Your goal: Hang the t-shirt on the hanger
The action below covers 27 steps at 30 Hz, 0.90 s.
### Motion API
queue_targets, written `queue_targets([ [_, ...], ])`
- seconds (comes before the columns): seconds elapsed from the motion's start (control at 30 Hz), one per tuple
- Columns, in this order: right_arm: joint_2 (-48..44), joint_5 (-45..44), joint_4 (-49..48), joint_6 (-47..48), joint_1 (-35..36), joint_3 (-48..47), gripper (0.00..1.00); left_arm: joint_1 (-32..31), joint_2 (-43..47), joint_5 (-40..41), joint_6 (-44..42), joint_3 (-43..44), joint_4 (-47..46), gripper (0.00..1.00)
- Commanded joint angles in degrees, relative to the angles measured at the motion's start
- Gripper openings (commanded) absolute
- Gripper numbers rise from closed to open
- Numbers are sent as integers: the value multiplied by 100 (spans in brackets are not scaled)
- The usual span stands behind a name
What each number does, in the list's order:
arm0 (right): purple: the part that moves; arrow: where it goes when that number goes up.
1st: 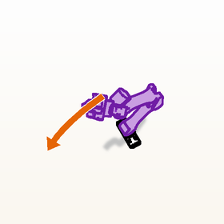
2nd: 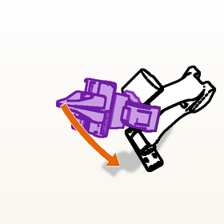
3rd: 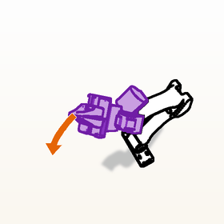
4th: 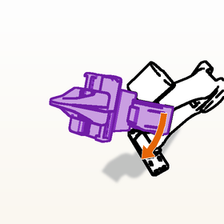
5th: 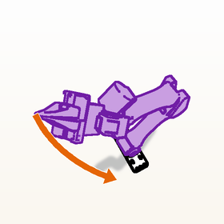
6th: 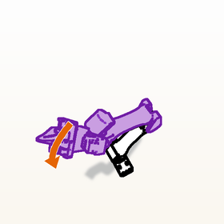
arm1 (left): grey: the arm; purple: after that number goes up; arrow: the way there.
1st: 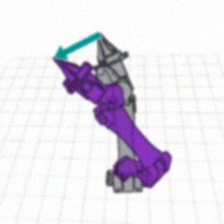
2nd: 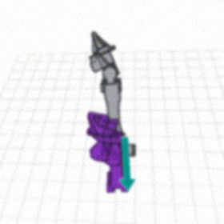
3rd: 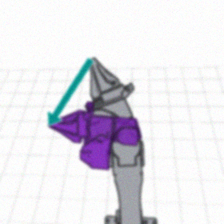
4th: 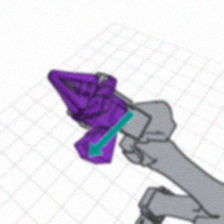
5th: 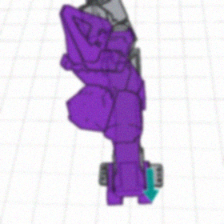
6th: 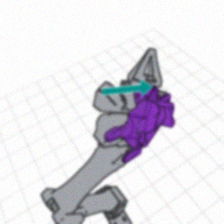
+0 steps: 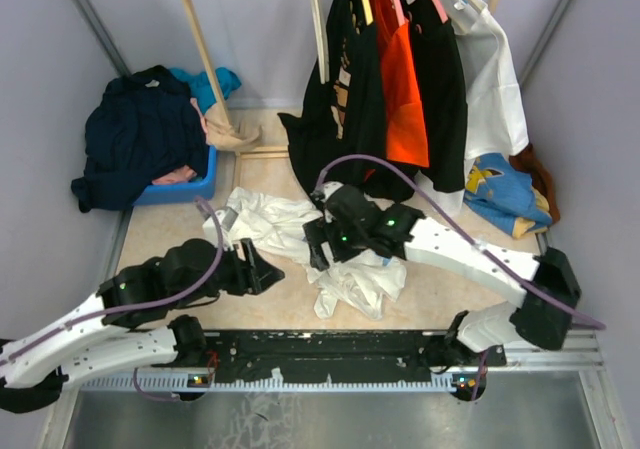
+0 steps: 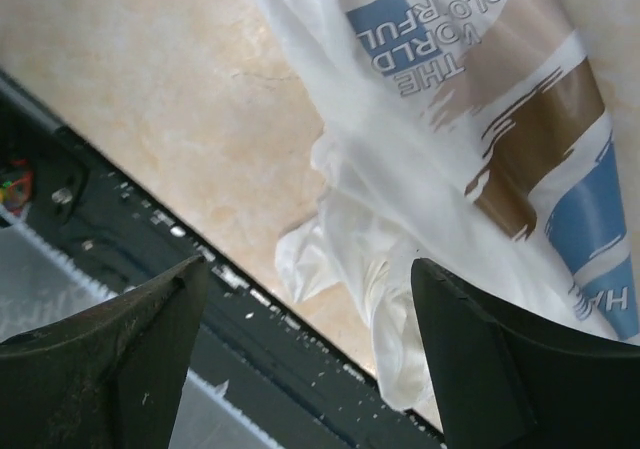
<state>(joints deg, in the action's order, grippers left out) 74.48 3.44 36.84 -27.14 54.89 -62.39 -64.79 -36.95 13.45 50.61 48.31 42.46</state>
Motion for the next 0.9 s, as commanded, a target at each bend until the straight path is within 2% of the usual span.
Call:
queue_targets([
  [0.0,926,-1308,-47,448,408,-730,80,-33,349,377,497,-136,680,66],
  [0.2,1945,-1575,-48,743,605,-1195,67,-32,647,456,632,-193,900,66],
  [0.43,2886,-1770,78,858,742,-1597,66,-33,742,527,630,-201,1025,66],
  [0.6,3331,-2282,355,824,742,-2016,41,-29,751,547,601,-217,1034,65],
  [0.67,3439,-2414,435,833,723,-2188,26,-31,742,536,599,-210,1020,65],
  [0.7,3455,-2440,460,821,699,-2257,15,-32,737,524,592,-214,1011,65],
  [0.77,3386,-2471,482,784,637,-2345,3,-28,717,518,583,-210,995,65],
  [0.87,3069,-2448,410,703,499,-2325,0,-26,662,497,580,-219,965,65],
])
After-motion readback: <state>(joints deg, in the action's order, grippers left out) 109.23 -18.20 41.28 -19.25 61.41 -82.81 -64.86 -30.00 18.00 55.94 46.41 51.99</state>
